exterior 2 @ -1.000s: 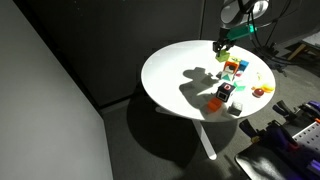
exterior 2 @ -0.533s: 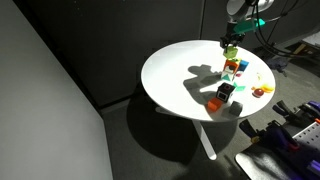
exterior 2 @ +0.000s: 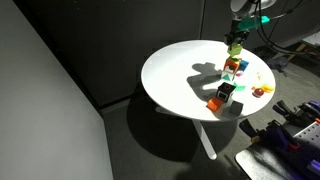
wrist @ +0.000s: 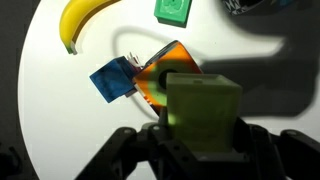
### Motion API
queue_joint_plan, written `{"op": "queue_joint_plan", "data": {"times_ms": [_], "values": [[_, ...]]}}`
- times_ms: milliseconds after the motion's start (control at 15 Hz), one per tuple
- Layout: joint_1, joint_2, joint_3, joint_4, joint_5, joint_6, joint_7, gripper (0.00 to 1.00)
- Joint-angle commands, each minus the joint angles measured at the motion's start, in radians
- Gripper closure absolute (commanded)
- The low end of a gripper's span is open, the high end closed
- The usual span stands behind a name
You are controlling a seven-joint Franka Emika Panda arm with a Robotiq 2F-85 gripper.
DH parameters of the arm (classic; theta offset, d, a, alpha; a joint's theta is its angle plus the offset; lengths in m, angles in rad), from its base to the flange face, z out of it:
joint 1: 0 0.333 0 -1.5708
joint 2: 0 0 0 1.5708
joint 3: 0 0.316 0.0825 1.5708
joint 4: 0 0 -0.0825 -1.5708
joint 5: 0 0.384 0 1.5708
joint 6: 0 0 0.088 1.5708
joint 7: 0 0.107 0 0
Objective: Lift the light green building block and put it on the orange dice
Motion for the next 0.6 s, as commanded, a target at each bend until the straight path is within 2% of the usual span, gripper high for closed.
{"op": "queue_joint_plan", "data": {"times_ms": [0, 533], "values": [[-0.012, 0.048, -0.004, 0.076, 0.016, -0.037, 0.000, 0.71], [-0.020, 0.089, -0.010, 0.119, 0.013, -0.079, -0.011, 0.71]]}}
